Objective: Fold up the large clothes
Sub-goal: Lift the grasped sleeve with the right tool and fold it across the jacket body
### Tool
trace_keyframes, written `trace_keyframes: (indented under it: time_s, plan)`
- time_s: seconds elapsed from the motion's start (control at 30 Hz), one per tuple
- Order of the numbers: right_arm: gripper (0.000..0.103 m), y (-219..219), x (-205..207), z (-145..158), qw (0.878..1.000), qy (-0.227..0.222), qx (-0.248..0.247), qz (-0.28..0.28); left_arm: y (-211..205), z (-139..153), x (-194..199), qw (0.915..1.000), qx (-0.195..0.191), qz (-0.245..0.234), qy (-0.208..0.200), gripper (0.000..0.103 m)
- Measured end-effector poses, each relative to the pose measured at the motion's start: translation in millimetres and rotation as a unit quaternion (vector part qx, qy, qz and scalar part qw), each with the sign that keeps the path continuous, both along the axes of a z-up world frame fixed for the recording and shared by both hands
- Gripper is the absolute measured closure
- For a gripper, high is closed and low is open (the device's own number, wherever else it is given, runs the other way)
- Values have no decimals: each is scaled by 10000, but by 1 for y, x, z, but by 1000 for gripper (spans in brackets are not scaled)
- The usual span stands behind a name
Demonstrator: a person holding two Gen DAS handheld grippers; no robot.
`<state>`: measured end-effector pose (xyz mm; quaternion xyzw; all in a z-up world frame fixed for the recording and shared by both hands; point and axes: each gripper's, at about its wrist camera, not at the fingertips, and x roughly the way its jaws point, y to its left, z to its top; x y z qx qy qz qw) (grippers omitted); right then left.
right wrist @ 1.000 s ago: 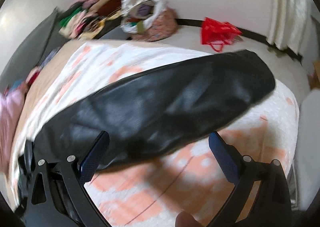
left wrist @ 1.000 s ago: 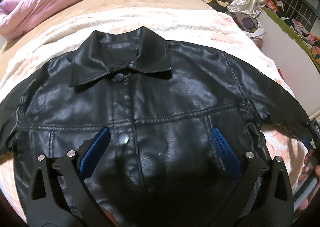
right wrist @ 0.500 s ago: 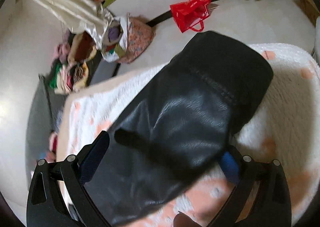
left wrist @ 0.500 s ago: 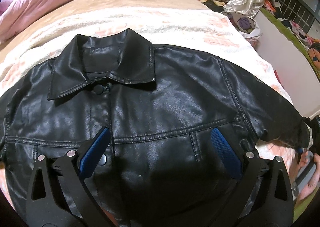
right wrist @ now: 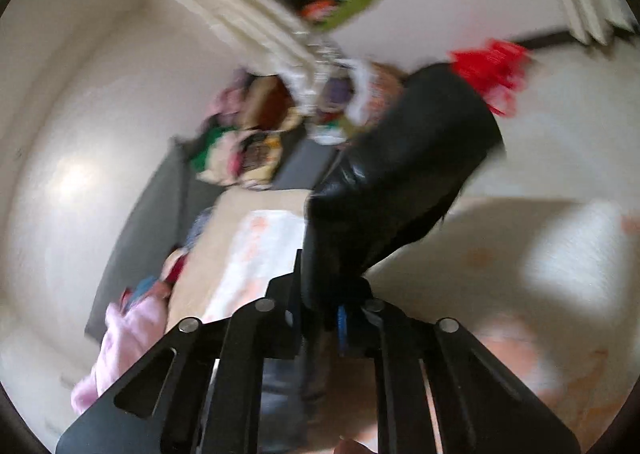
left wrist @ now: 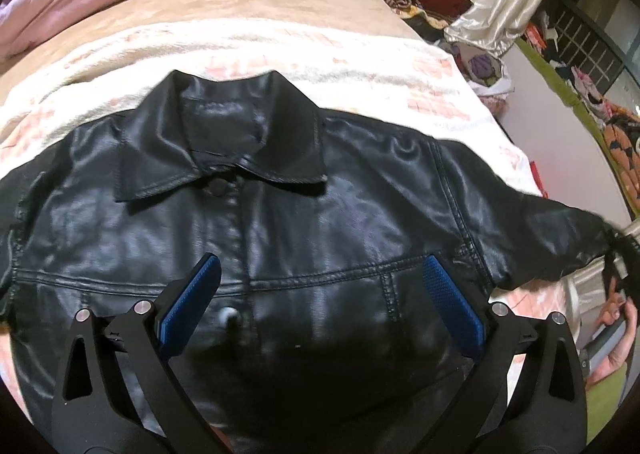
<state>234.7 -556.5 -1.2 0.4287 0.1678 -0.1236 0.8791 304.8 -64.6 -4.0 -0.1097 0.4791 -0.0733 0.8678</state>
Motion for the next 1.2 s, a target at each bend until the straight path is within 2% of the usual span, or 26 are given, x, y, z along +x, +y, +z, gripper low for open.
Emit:
trace_keyframes:
  time_s: [0.13,0.3,0.43,0.6,0.63,0.77,0.93,1.03,1.2]
  plan:
    - [95,45,21,48,9949,-209,-698,700,20,11,-3,9997,-183,117,-58,8]
    - [97,103,41,90,9811,-459,-1214,1433,43,22,-12,9992,-320,183,-151,8]
    - [97,158,54,115,9631,-619,-1649,2037,71,33,-21,9978,-483,347,-285,8]
    - [98,233,62,135,9327,-906,-2006,2858,113,46,-34,9945,-704,619,-471,8]
    - [98,242,61,136,9282,-947,-2025,2975,120,49,-37,9938,-731,666,-515,8]
    - [98,302,61,144,8980,-1239,-2239,3580,150,57,-51,9910,-824,812,-667,8]
    - [98,367,55,133,8592,-1338,-2521,4246,185,59,-68,9845,-1313,866,-778,8]
    - [98,396,52,120,8439,-1252,-2564,4544,206,57,-77,9756,-1802,927,-843,8]
    - [98,447,43,90,8252,-942,-2651,4898,232,55,-92,9655,-2177,1060,-960,8]
